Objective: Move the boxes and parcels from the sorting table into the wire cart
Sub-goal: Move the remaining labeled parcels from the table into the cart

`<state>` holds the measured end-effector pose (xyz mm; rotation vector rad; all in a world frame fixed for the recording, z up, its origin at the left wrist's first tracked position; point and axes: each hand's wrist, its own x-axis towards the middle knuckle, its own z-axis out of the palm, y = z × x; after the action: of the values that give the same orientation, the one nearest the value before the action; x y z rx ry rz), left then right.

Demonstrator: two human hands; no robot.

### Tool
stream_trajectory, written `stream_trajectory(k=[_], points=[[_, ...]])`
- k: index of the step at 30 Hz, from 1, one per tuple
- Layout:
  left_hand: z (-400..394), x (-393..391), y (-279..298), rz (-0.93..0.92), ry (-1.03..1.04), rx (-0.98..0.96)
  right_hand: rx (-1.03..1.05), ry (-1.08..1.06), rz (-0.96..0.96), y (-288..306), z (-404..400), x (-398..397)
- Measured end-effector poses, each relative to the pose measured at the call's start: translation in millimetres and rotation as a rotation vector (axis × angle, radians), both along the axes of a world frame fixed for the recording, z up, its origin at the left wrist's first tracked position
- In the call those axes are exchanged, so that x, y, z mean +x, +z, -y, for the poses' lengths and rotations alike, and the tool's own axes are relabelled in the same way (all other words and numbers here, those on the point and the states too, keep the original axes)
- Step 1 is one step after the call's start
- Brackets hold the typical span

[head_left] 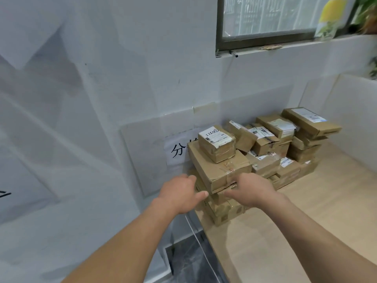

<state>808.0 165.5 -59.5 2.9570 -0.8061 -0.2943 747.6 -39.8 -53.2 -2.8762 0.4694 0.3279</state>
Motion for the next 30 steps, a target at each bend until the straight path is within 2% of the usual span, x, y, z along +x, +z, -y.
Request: stream_trajectory(k=[6, 12, 26, 30], points=[[29.9, 51.4, -10.3, -0.033, 0.004, -0.142, -0.037, -0.138, 0.063, -1.4, 31.8, 26.0], [58.9, 110.4, -15.4, -0.079, 0.102, -0.341, 0.029, -0.247, 0.191, 9.9, 41.7, 66.1], [96.7, 172.9, -26.2, -0.220, 0.212, -0.583, 0.448, -0.417, 0.420, -1.4, 38.6, 134.4], [97.6, 174.9, -26.5, -0.322, 0.249, -0.700, 0.586, -0.511, 0.505, -9.3, 32.1, 139.2]])
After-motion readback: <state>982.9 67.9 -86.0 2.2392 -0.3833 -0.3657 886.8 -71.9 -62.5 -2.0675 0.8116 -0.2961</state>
